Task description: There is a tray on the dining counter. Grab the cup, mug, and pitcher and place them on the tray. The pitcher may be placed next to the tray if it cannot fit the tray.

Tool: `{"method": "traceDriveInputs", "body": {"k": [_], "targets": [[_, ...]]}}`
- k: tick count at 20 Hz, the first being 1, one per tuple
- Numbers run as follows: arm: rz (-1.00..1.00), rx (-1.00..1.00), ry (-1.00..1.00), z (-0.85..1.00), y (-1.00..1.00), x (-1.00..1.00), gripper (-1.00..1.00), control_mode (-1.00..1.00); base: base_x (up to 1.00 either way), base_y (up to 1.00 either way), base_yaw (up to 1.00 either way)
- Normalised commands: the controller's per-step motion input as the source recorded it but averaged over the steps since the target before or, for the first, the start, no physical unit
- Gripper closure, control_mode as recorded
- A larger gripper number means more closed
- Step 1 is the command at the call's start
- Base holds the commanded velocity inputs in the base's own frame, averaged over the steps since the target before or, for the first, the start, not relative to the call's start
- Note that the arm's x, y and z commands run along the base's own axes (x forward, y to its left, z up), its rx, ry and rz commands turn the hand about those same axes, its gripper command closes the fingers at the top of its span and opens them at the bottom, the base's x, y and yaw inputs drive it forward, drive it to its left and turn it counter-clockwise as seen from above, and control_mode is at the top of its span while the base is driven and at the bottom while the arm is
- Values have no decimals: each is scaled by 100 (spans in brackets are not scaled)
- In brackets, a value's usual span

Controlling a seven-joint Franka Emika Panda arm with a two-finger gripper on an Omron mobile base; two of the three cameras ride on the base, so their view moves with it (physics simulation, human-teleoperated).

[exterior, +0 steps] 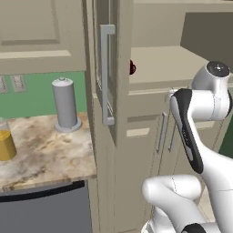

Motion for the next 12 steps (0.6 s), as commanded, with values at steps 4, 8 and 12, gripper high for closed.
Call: {"method": "traceDriveInputs", "body": {"k": [4, 8, 12], "targets": [[0, 0, 0, 0, 0, 0, -100, 100, 41, 0, 0], [0, 0, 0, 0, 0, 0, -100, 100, 28, 0, 0], [0, 0, 0, 0, 0, 0, -100, 100, 36, 0, 0]]}}
